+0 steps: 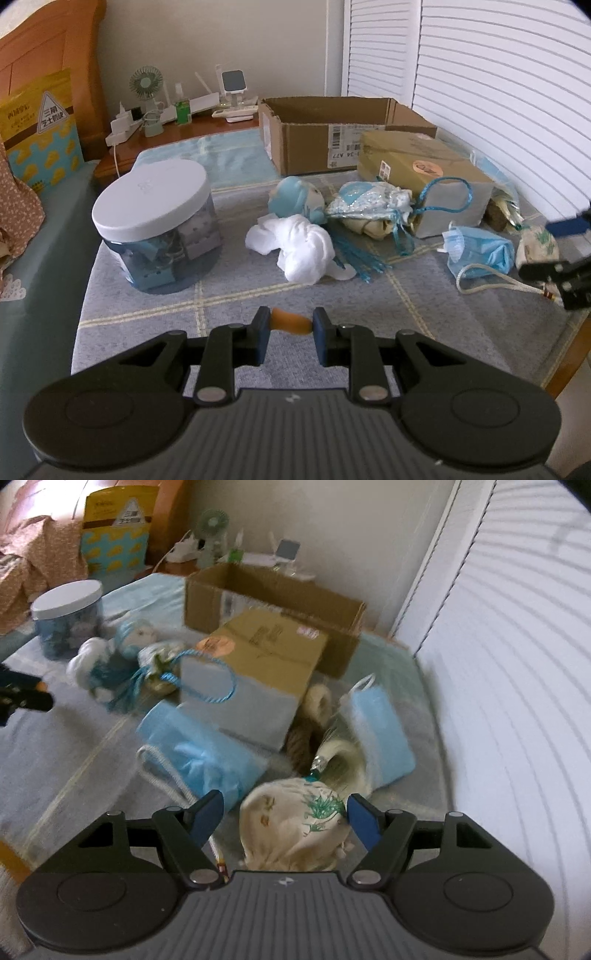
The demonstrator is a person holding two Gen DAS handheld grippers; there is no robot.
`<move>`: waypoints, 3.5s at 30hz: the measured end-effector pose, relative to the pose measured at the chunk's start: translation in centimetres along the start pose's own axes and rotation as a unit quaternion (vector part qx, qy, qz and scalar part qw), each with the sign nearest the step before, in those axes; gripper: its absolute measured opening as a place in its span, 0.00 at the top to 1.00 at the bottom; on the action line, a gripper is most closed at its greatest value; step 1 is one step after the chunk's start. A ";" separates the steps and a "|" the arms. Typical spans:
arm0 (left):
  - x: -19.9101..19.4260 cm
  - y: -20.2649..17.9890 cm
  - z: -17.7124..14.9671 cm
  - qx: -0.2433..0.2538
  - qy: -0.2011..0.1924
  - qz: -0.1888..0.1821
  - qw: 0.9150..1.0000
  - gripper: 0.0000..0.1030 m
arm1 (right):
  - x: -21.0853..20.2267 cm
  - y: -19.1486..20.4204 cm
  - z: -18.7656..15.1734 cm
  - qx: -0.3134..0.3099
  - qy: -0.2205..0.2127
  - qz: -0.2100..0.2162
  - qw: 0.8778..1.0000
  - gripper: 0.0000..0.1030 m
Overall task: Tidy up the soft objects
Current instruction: 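Lift the beige pouch with the right gripper and drop it into the cardboard box, then move the right gripper to the folded blue face mask and grasp it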
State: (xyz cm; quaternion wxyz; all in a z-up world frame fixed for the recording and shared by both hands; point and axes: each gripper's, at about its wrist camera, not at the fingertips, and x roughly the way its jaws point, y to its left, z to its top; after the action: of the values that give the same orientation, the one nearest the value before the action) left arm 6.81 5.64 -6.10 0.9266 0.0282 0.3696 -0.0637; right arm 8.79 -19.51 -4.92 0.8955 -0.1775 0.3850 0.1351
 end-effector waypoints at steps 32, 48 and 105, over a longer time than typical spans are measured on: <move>-2.2 -1.4 1.8 0.068 -0.002 -0.052 0.996 0.78 | -3.8 0.0 0.8 0.041 0.014 0.050 0.998 0.35; -3.4 -3.0 5.6 0.156 -0.028 -0.108 0.981 0.78 | -6.6 -3.9 9.1 0.102 -0.026 0.026 0.994 0.35; 1.3 -0.5 13.6 0.125 -0.033 -0.087 0.988 0.78 | 6.2 -6.7 18.9 0.222 0.015 0.052 0.973 0.00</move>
State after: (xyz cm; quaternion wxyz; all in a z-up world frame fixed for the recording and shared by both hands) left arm 16.98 3.66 2.89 0.9184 0.1099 0.3289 -0.1904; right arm 27.62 -16.94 4.06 0.8983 0.0445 0.4277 0.0901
